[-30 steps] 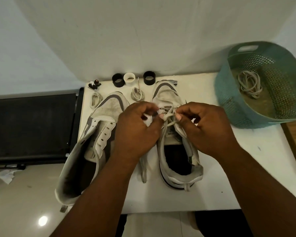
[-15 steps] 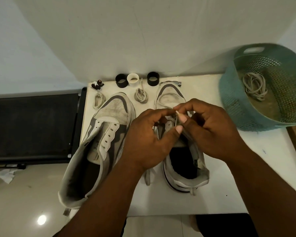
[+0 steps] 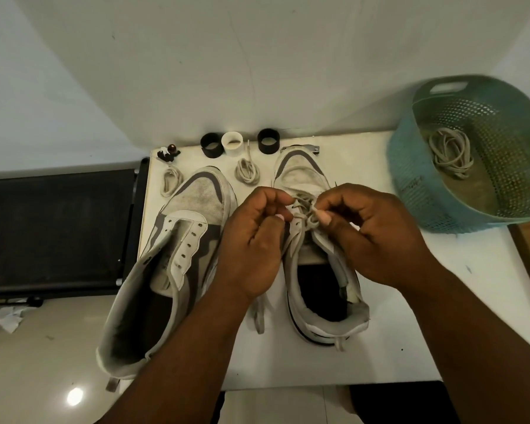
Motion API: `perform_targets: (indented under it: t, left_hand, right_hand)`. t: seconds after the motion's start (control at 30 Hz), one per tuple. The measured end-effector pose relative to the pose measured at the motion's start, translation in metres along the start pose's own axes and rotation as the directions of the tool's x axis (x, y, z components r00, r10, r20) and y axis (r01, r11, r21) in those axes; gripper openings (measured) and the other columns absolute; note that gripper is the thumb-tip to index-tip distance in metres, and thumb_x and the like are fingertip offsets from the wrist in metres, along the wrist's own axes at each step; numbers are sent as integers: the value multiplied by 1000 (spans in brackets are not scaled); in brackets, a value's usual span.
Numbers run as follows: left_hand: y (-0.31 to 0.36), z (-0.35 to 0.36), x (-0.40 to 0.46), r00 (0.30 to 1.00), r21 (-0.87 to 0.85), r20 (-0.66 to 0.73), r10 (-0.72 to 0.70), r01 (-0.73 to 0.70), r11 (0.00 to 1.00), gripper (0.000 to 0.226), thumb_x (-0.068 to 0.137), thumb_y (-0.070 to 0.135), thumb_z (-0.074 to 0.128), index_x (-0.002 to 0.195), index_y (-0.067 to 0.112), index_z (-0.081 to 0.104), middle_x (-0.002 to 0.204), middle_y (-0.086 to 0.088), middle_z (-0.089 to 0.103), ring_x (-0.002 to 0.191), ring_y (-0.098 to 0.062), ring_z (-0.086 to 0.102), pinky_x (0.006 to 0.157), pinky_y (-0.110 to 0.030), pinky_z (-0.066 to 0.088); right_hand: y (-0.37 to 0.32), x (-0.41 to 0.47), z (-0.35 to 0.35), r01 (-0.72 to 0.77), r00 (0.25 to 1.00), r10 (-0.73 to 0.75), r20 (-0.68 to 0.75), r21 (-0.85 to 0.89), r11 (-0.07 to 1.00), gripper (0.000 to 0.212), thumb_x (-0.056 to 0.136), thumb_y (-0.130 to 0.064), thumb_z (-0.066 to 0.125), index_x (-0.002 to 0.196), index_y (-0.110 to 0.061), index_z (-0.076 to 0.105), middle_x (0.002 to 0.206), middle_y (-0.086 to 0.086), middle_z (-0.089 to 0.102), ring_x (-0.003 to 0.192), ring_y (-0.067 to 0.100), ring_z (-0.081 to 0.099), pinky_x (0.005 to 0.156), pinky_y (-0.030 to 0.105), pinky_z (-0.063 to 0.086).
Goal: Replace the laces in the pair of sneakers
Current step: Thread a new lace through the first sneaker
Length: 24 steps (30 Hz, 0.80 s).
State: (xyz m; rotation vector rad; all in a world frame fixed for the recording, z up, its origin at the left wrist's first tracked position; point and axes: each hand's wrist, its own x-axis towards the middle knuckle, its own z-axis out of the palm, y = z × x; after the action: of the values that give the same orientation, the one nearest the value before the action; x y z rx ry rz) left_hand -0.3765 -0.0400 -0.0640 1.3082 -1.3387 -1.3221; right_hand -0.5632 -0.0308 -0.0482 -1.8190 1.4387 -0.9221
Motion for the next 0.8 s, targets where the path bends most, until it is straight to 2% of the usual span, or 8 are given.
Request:
perform_targets:
  t: [0.1, 0.2, 0.33, 0.43, 0.53, 0.63, 0.73, 0.8]
  left_hand:
    - [-2, -4, -1, 997, 145, 20, 76, -78, 986, 23, 87, 38, 62, 103, 23, 69, 88, 4, 69, 82, -17, 65, 71, -31, 56]
    - [-3, -7, -2, 995, 378, 11, 98, -94, 921, 35, 77, 59, 71, 101, 33, 69, 89, 15, 68, 85, -7, 64, 70, -18, 52]
    - [1, -8, -3, 998, 427, -43, 53, -29, 904, 31, 75, 57, 77, 96, 34, 72, 86, 19, 71, 83, -2, 67, 69, -21, 58]
    - [3, -11, -3, 997, 414, -57, 46, -18, 910, 19, 80, 46, 81, 89, 30, 77, 79, 18, 73, 76, -3, 70, 70, -31, 63]
    - [11, -12, -6, 994, 394, -32, 103, -82, 916, 18, 83, 45, 76, 86, 28, 81, 73, 18, 74, 68, -5, 71, 64, -33, 62]
    - [12, -12, -7, 983, 416, 5, 182, -168, 894, 18, 86, 39, 70, 83, 25, 82, 68, 15, 73, 62, -9, 70, 57, -32, 58]
    - [9, -13, -7, 963, 491, 39, 266, -250, 834, 31, 91, 21, 70, 60, 26, 65, 51, 17, 55, 50, -8, 56, 50, -18, 42]
    - [6, -13, -6, 961, 507, 34, 274, -253, 824, 37, 92, 19, 69, 58, 30, 57, 48, 17, 46, 47, -9, 50, 51, -14, 35]
  right_hand:
    - [0, 2, 0, -166, 973, 150, -176, -80, 983, 8, 98, -20, 65, 93, -27, 67, 77, -17, 67, 67, 0, 64, 58, 9, 43]
    - [4, 2, -2, -331, 923, 259, -286, -243, 912, 5, 97, -26, 63, 93, -28, 64, 80, -11, 69, 60, -1, 59, 57, 10, 36]
    - [-13, 1, -7, -198, 908, 31, -418, -363, 911, 14, 100, -26, 60, 100, -19, 72, 90, -3, 71, 71, 6, 54, 68, 4, 31]
    - [-30, 1, -1, -5, 949, -129, -288, -421, 907, 16, 98, -25, 62, 104, -19, 76, 90, -5, 67, 75, 5, 49, 70, 6, 28]
    - [-30, 1, 9, -4, 998, -19, -56, -375, 927, 23, 93, -34, 57, 100, -24, 76, 91, -4, 68, 80, 12, 57, 70, 23, 40]
    - [-24, 1, 11, -53, 997, 75, 37, -409, 911, 22, 89, -36, 55, 93, -26, 73, 88, -4, 66, 80, 17, 59, 75, 38, 50]
    - [-23, 0, 9, -49, 991, 98, 87, -448, 893, 13, 89, -32, 61, 91, -28, 73, 84, -6, 66, 76, 17, 58, 76, 40, 51]
    - [-22, 1, 7, -39, 988, 105, 116, -465, 884, 14, 88, -33, 60, 88, -29, 74, 82, -7, 64, 75, 17, 57, 75, 39, 50]
